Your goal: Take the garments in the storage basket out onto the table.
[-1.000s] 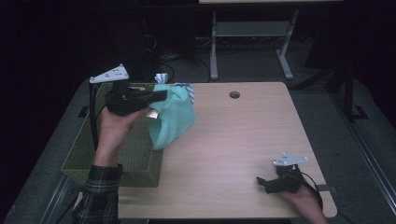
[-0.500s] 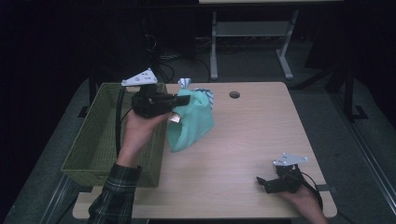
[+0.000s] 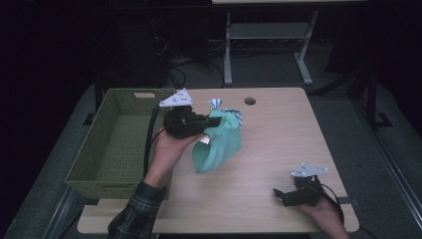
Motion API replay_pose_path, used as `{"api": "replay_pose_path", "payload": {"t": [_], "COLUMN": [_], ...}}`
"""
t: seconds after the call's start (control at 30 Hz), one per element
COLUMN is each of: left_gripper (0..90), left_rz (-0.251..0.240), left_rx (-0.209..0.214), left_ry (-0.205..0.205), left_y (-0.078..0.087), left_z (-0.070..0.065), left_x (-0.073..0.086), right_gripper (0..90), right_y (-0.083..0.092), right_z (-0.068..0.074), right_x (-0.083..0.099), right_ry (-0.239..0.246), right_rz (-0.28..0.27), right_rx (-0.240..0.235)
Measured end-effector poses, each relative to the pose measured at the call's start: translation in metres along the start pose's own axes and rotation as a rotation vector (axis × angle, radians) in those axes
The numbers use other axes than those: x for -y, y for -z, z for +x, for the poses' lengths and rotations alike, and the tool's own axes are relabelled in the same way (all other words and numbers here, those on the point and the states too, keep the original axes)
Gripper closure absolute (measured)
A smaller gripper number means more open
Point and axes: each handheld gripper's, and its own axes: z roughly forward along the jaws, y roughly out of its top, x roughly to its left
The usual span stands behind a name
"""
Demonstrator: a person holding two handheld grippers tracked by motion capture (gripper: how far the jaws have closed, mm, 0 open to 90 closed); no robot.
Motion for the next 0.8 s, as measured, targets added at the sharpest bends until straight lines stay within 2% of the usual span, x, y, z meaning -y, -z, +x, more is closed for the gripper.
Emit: {"api": "replay_pose_path", "payload": {"t": [0.2,0.4,0.63,0.8], "left_gripper": [85.6,85.6,85.6,85.5], "left_rz": [0.004,0.042,0.064,0.103], "left_rx": [0.001,0.003,0.009,0.021], "left_ry": [0.013,0.019,0.033,0.036], "left_y": [-0.010,-0.027,-0.042,-0.057], "left_z": [-0.001,0.000,-0.001,-0.004], "left_x": [0.018,0.035,0.044,0.054], "right_gripper": [1.6,1.6,1.6,1.6], "right_y": [0.000,0.000,0.000,0.000], "right_z": [0.000,0.000,0.000,0.000], "right_x": [0.000,0.000,0.000,0.000], "right_ry": [-0.005,-0.003,0.000,0.001], "right_rz": [0.003,0.003,0.000,0.000], "right_rx": [-0.001,-0.001,0.000,0.000]}}
